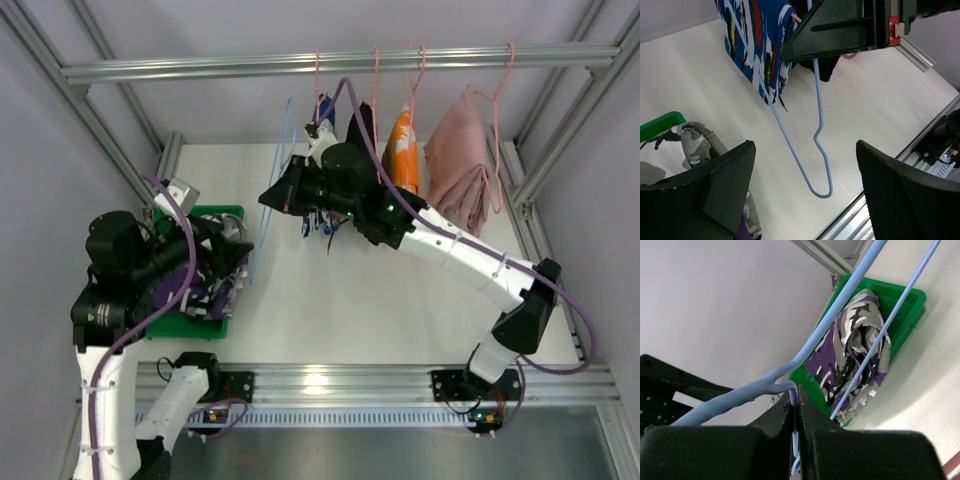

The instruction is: Remove the trousers from the hanger

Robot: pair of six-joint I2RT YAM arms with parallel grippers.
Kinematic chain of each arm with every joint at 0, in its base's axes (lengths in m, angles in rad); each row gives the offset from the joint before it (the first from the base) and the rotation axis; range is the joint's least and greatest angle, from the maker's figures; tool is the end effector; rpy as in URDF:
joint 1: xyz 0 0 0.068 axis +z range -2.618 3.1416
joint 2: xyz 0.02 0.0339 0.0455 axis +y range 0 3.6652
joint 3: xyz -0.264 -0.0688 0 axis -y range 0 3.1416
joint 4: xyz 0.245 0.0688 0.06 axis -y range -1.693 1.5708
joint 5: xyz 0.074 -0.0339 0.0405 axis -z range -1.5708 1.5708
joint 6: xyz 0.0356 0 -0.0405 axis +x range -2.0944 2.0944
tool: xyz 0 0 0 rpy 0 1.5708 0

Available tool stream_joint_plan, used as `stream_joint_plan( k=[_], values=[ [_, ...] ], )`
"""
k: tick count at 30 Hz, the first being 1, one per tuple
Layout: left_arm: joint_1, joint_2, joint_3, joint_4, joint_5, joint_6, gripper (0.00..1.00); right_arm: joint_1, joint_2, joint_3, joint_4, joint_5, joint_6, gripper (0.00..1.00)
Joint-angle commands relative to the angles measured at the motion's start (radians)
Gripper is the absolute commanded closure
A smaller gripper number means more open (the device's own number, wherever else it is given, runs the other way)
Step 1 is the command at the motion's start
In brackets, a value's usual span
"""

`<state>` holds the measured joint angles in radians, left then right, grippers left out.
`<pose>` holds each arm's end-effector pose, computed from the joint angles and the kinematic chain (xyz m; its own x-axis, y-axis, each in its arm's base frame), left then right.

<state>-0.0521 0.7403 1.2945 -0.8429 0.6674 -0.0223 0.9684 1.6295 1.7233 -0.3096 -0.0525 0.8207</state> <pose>0.0983 -0.0272 0.4425 -0.2984 -0.0020 -0.9544 0.6269 0.7536 -0.1975 0.2142 0.3148 0.4363 -0.7060 0.2628 -0.6577 -0.4920 0.4860 0.7223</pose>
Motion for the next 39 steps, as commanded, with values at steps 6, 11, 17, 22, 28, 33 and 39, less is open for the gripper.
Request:
stream_joint_plan(
  k=[6,11,17,22,28,33,39],
  values=[
    [0.005,0.1,0.026,0.037,-0.031,0.096,0.14,0.053,0.085,0.145,-0.006,0.048,-0.002,1.0],
    [0.003,0.126,0.026,0.05,-0.061,0.128,0.15,0.066,0.113,0.179,-0.009,0.077,0.001,1.0],
    [-0.006,0.142,0.006,0.077,-0.089,0.128,0.17,0.082,0.151,0.234,-0.011,0.088,0.003,1.0],
    [-0.021,0.145,-0.012,0.139,-0.138,0.116,0.24,0.093,0.165,0.251,-0.013,0.092,0.006,1.0],
    [-0.068,0.166,-0.02,0.18,-0.227,0.113,0.36,0.104,0.174,0.271,-0.014,0.091,0.008,1.0],
    [-0.176,0.182,-0.032,0.194,-0.336,0.113,0.5,0.108,0.178,0.277,-0.014,0.092,0.006,1.0],
    [-0.209,0.176,-0.037,0.196,-0.41,0.099,0.85,0.11,0.168,0.274,-0.014,0.097,-0.003,1.0]
  ],
)
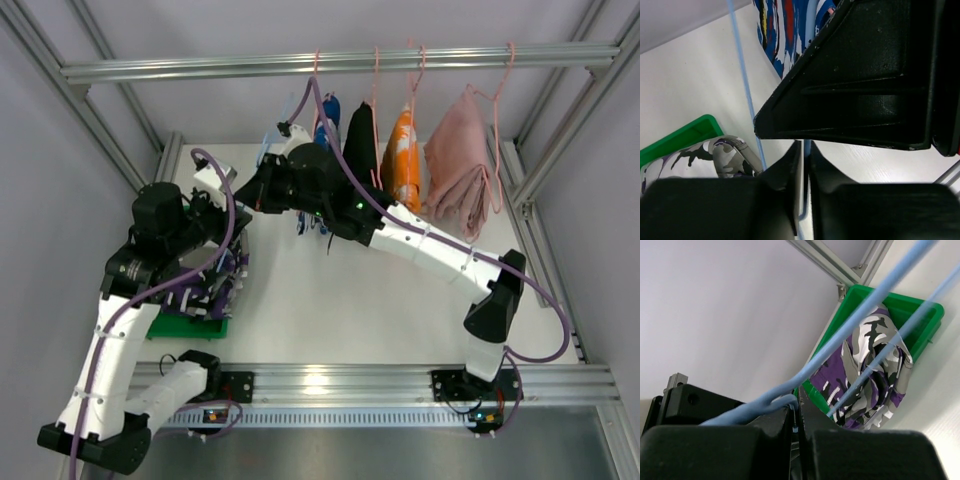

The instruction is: Remove the trousers from the hanger

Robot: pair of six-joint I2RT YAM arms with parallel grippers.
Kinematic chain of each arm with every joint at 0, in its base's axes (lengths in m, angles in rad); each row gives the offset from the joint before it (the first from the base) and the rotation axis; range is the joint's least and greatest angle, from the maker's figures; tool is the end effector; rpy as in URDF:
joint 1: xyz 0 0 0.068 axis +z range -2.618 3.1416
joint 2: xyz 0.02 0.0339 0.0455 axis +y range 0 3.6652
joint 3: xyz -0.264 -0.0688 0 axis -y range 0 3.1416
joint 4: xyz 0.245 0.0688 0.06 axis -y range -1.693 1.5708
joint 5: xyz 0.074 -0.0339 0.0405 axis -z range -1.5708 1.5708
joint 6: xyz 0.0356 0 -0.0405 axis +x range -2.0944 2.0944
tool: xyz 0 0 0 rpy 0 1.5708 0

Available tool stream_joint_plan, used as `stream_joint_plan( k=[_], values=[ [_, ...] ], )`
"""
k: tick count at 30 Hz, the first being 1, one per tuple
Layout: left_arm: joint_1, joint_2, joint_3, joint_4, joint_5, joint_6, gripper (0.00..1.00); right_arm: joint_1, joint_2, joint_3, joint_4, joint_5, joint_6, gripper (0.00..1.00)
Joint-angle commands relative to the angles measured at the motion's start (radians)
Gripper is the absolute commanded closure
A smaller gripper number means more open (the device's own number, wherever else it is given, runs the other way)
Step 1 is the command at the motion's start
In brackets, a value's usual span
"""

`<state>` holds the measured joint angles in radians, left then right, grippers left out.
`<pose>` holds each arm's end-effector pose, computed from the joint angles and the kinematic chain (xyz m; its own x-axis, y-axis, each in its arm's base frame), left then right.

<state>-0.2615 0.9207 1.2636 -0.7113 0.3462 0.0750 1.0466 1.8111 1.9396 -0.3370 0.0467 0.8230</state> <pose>0.1621 -0.0559 0.4238 -0.3058 0.1548 -0.9394 0.5735 0.8175 -0.0520 0.2143 0.3674 0.4381 -0.6877 0.2737 -0.6724 -0.4966 0.4983 0.7107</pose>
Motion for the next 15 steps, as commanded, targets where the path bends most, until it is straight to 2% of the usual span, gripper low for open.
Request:
stream_joint_plan(
  k=[1,2,4,5,6,7,8,9,11,12,15],
  values=[
    [0.001,-0.006,-0.004,0.064,-0.111,-0.013,0.92,0.032,-0.016,0.055,0.013,-0.001,-0.005,1.0],
    [0.001,-0.008,-0.001,0.055,-0.118,-0.021,0.99,0.03,-0.019,0.053,0.016,-0.001,-0.008,1.0],
    [0.001,-0.014,0.0,0.044,-0.115,-0.04,1.0,0.03,-0.027,0.045,0.019,-0.001,-0.022,0.98],
    [0.001,-0.028,-0.001,0.041,-0.115,-0.047,1.0,0.029,-0.032,0.039,0.021,-0.002,-0.027,0.93],
    [0.001,-0.036,-0.003,0.035,-0.118,-0.056,1.0,0.029,-0.036,0.032,0.029,-0.002,-0.034,0.85],
    [0.002,-0.045,-0.004,0.032,-0.122,-0.07,1.0,0.027,-0.051,0.015,0.032,-0.002,-0.038,0.65],
    [0.002,-0.065,-0.007,0.027,-0.133,-0.072,1.0,0.024,-0.058,0.007,0.033,-0.004,-0.039,0.54],
    [0.002,-0.072,-0.007,0.016,-0.141,-0.072,1.0,0.02,-0.065,-0.001,0.029,-0.004,-0.038,0.32],
    [0.004,-0.086,-0.001,-0.005,-0.182,-0.112,1.0,0.015,-0.097,-0.025,0.015,0.01,-0.033,0.19],
    [0.016,-0.089,0.002,-0.014,-0.188,-0.118,1.0,0.015,-0.111,-0.034,0.009,0.013,-0.036,0.02],
    [0.037,-0.103,0.016,-0.031,-0.155,-0.15,1.0,0.015,-0.166,-0.073,0.007,0.01,-0.047,0.0]
  ],
)
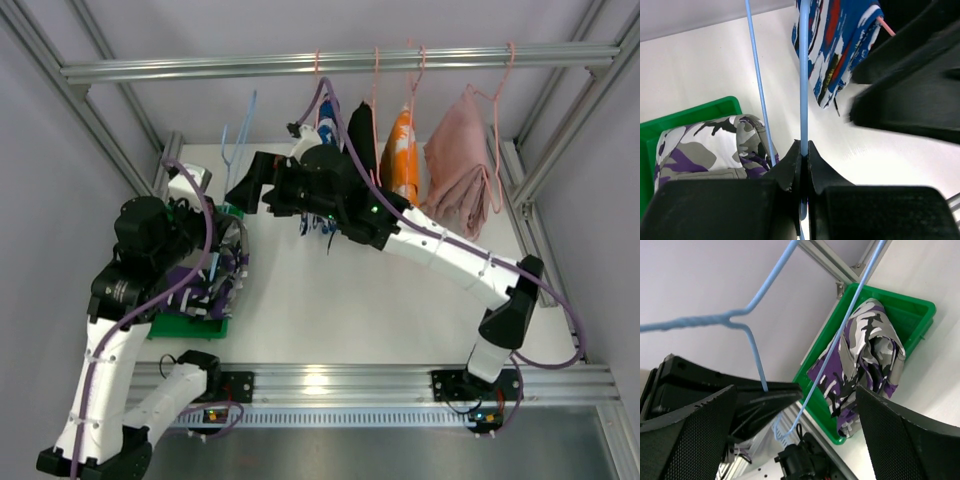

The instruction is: Remove the trousers from the hanger

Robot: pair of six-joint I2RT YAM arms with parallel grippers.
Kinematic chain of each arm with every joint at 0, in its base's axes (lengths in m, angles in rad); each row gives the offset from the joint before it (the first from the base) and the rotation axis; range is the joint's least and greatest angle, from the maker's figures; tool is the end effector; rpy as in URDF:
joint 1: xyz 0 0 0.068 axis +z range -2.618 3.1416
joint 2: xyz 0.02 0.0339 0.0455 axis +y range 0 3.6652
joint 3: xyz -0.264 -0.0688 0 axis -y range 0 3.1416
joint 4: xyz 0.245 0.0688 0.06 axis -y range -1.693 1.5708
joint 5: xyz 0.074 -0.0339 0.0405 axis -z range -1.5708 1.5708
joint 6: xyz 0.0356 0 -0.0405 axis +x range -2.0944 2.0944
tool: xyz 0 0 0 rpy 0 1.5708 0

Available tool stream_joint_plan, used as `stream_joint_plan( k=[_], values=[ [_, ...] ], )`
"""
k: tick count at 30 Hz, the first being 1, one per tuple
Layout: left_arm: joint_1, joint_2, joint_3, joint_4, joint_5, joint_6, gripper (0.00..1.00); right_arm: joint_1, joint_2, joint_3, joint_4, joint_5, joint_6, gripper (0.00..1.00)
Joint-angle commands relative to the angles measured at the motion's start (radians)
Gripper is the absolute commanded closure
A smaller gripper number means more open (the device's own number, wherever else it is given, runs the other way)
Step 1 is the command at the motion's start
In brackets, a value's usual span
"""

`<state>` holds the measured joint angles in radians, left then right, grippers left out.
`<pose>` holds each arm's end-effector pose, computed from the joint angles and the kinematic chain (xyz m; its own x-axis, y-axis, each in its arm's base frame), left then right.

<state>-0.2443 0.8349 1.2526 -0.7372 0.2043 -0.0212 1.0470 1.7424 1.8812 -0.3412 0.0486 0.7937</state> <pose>0.1397 -0.0423 0.4292 -0.3137 0.0568 -0.9478 0.4172 0.9049 -0.0838 0.2049 0.3513 0.4449 -0.6702 0.2635 -0.6939 -0.5181 0.5033 0.6916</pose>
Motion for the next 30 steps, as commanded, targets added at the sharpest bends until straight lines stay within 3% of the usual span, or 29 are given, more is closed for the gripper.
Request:
stream_joint_plan(
  k=[1,9,15,20,30],
  values=[
    [0.026,-0.017,0.034,-0.004,0.007,-0.077,1.0,0.015,-0.125,-0.03,0.013,0.008,-0.022,0.0],
    [0.057,0.136,0.195,0.027,0.145,-0.204,1.0,0.016,-0.297,-0.145,0.129,-0.164,-0.172,0.01],
    [0.054,0.332,0.384,0.078,0.187,-0.261,1.0,0.015,-0.472,-0.258,0.219,-0.139,-0.359,0.01],
    [0.007,0.467,0.478,0.125,0.098,-0.241,1.0,-0.048,-0.535,-0.267,0.154,-0.017,-0.415,0.0],
    [-0.049,0.684,0.617,0.134,-0.025,-0.266,1.0,-0.268,-0.687,-0.405,0.103,-0.041,-0.355,0.01]
  ],
)
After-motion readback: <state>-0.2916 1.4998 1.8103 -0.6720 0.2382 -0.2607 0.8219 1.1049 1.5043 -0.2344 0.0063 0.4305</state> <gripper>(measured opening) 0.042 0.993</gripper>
